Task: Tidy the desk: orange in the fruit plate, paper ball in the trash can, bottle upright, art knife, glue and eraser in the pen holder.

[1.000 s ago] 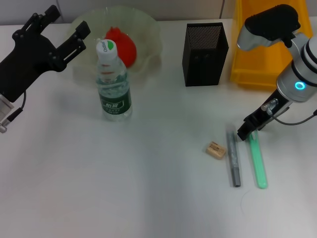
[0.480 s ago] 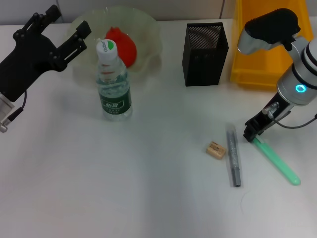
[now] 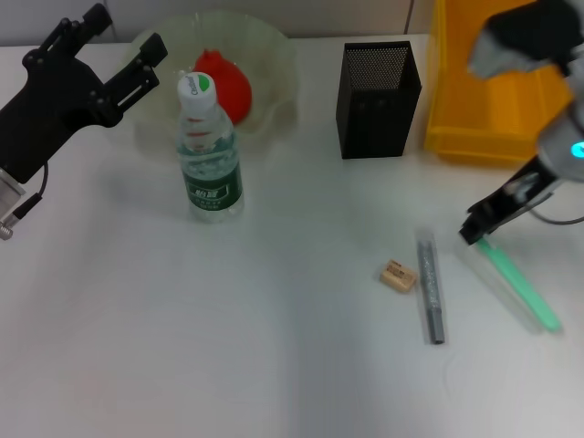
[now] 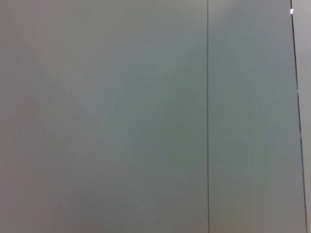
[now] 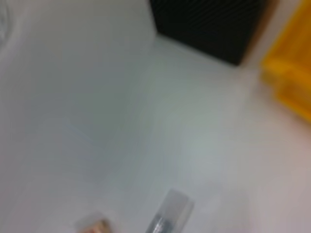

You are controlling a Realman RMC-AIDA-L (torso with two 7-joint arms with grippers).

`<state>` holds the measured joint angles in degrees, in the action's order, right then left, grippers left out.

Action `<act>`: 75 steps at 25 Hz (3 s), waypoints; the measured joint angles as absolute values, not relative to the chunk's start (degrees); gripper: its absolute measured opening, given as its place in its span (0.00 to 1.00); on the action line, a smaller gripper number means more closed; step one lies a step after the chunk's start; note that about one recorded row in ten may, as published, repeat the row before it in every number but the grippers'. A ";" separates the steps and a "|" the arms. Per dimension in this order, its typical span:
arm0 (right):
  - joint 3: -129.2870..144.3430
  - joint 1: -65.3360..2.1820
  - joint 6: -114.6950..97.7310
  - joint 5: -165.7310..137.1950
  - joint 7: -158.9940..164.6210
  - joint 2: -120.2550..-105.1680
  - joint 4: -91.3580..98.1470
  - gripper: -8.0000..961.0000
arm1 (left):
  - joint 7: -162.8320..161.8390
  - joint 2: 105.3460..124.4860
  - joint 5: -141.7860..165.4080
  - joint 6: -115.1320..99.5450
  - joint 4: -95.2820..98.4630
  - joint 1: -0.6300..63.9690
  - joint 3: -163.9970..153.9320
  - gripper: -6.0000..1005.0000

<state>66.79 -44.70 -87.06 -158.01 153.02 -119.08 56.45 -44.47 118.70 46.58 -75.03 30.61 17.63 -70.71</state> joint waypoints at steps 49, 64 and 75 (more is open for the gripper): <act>37.96 -44.34 -63.53 -78.65 57.90 -118.98 16.92 0.23 | -40.72 118.66 45.17 -83.32 24.60 18.10 -69.06 0.80; 37.88 -45.23 -62.06 -78.52 55.99 -119.35 15.47 0.25 | -40.74 118.56 45.17 -83.48 25.05 17.80 -68.78 0.80; 38.59 -42.30 -67.89 -78.99 58.82 -119.22 17.22 0.51 | -41.22 118.62 45.17 -85.25 25.05 18.05 -68.73 0.80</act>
